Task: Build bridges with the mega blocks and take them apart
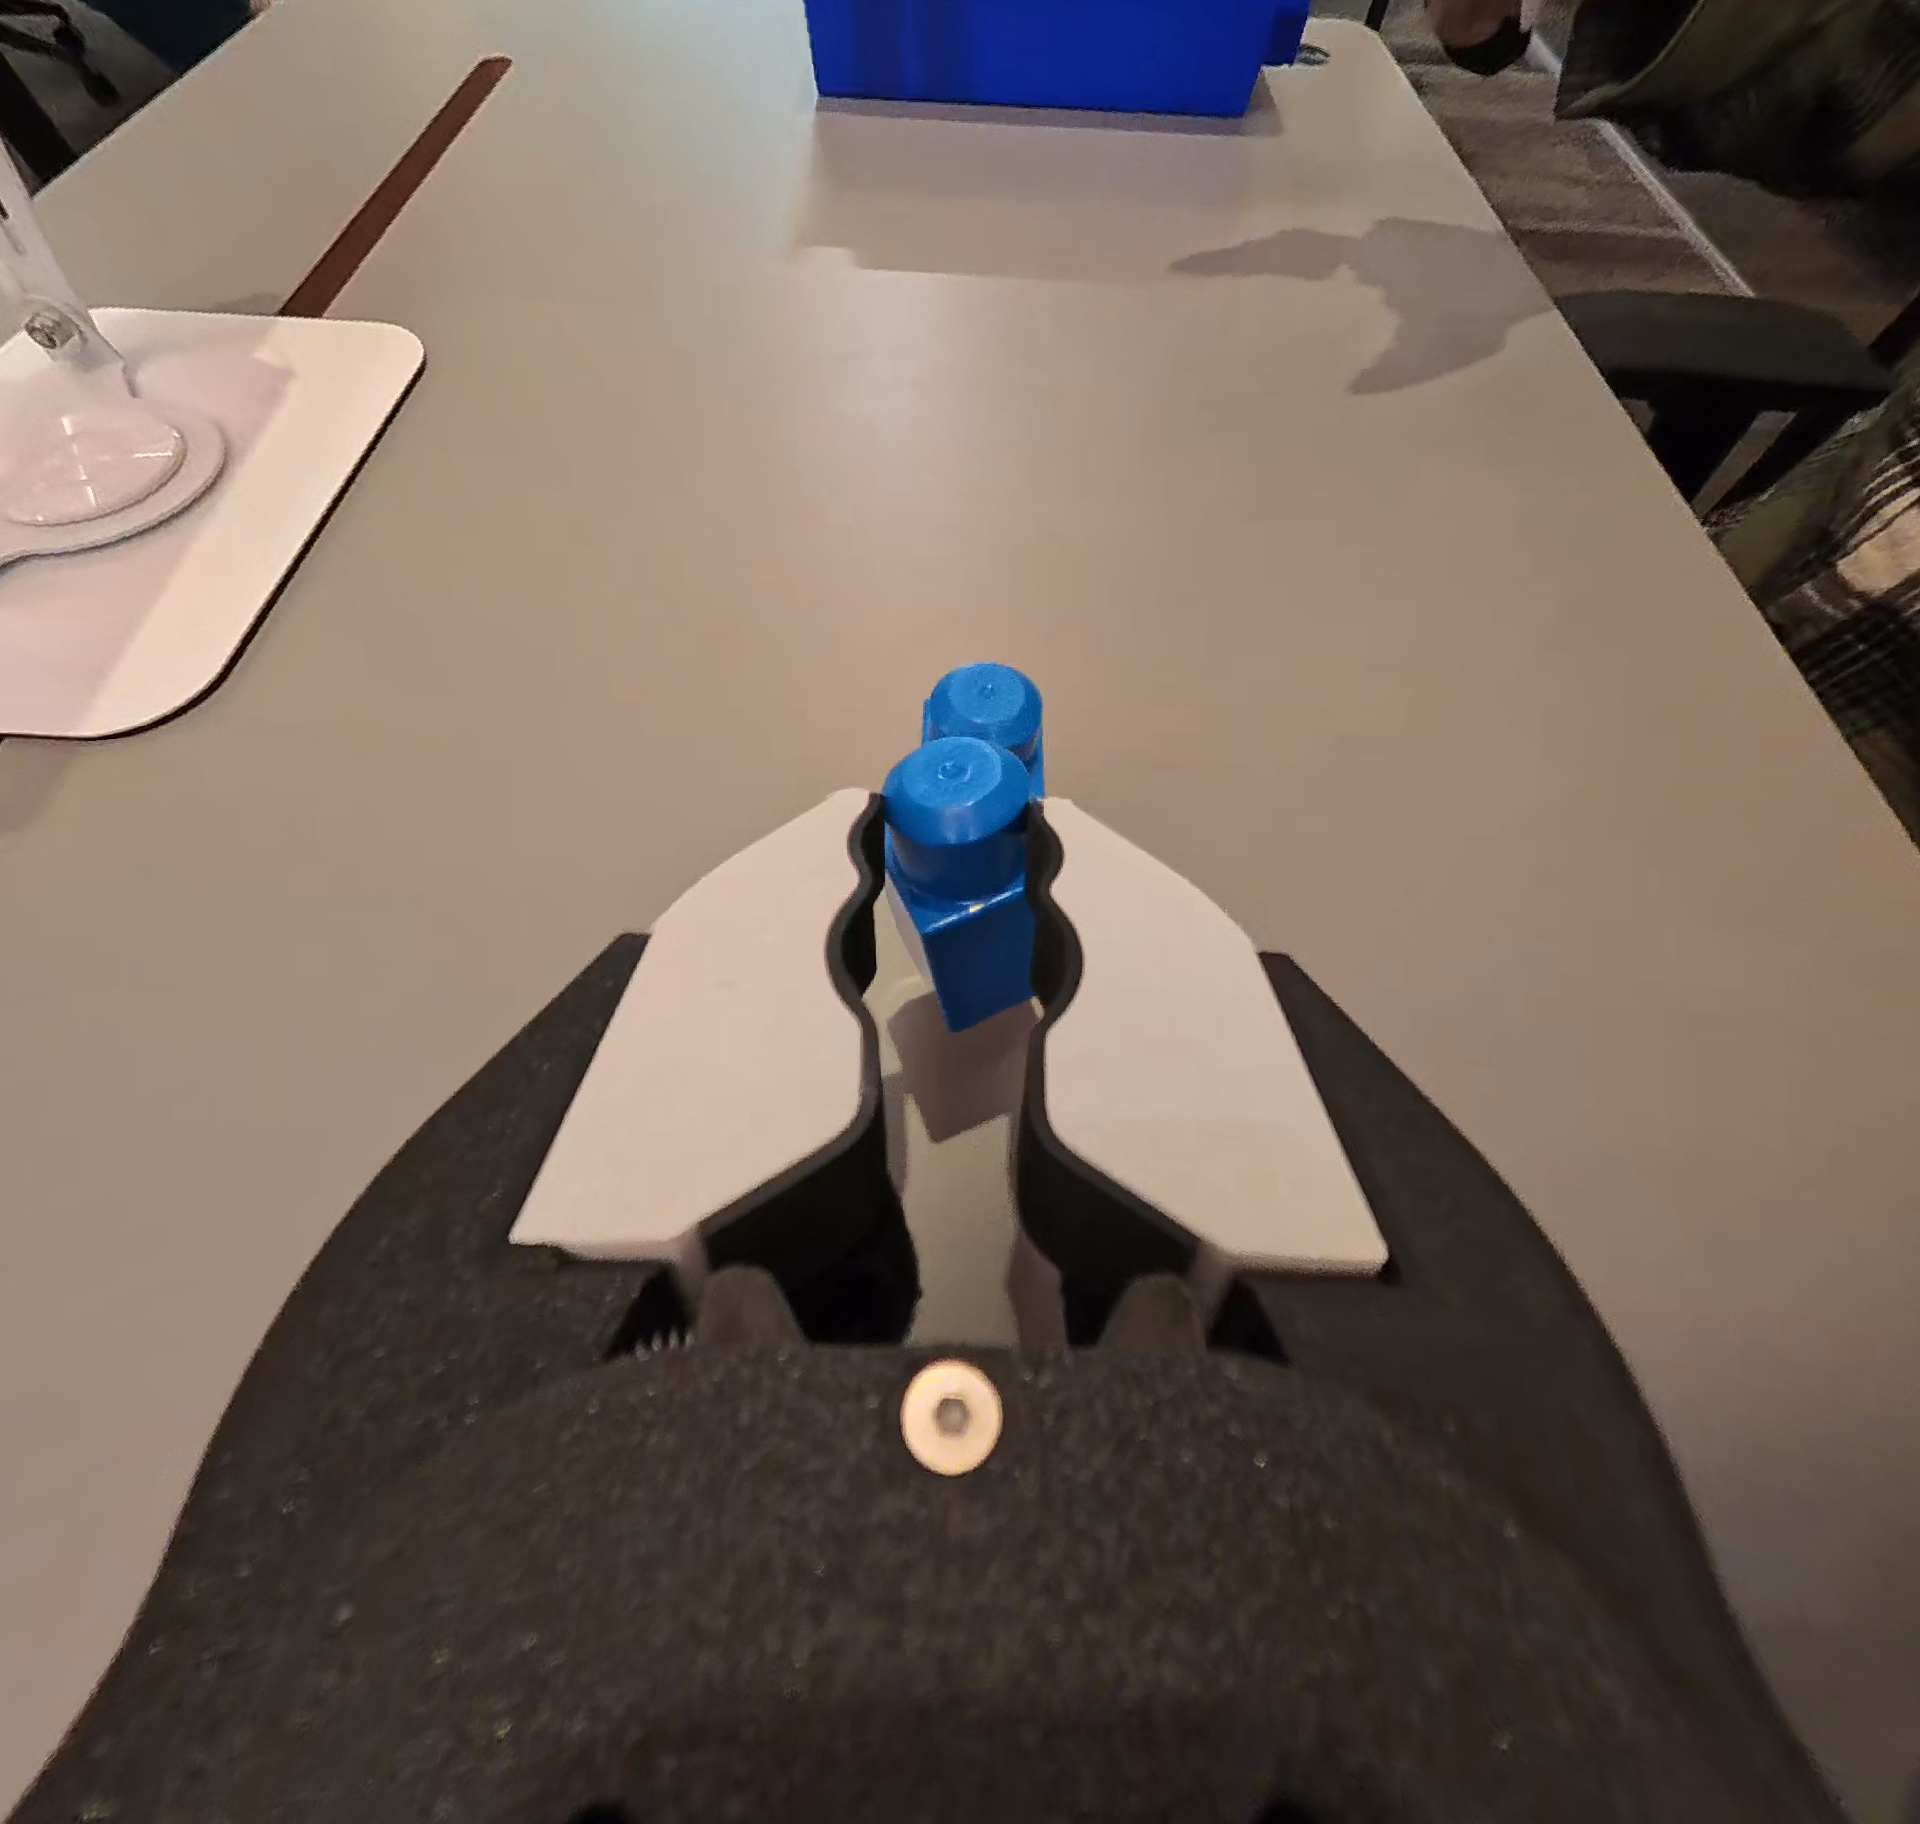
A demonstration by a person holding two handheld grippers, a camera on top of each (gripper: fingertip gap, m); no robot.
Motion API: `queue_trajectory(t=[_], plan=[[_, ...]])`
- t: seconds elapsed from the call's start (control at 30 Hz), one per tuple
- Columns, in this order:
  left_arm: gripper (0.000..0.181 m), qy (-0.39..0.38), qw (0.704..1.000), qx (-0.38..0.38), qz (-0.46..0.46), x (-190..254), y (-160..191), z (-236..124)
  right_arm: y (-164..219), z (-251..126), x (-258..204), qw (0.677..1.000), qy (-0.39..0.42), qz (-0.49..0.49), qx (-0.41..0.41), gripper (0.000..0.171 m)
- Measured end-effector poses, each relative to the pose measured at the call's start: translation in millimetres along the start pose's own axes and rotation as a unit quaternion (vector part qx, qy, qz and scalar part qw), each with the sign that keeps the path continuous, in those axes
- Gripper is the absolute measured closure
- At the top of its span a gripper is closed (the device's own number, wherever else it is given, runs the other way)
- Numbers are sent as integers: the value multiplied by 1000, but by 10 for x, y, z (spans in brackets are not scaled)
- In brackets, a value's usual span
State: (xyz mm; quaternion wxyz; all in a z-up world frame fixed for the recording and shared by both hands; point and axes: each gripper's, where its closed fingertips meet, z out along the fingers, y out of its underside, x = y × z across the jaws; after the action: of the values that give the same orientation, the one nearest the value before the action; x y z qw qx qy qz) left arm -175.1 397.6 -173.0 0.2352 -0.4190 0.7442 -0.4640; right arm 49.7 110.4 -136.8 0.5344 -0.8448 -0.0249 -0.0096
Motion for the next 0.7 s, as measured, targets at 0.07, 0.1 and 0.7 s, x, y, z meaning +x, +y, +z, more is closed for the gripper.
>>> queue_trajectory(t=[0.07, 0.1, 0.7], plan=[[156, 8, 1000, 2, 3, 1, 24, 22, 8, -10, 18, 1000, 2, 2, 1, 57], [156, 12, 1000, 4, 5, 7, 33, 35, 12, -10, 24, 1000, 2, 2, 1, 57], [156, 115, 992, 30, 50, 68, 96, 183, 29, -52, 62, 1000, 7, 5, 0, 58]])
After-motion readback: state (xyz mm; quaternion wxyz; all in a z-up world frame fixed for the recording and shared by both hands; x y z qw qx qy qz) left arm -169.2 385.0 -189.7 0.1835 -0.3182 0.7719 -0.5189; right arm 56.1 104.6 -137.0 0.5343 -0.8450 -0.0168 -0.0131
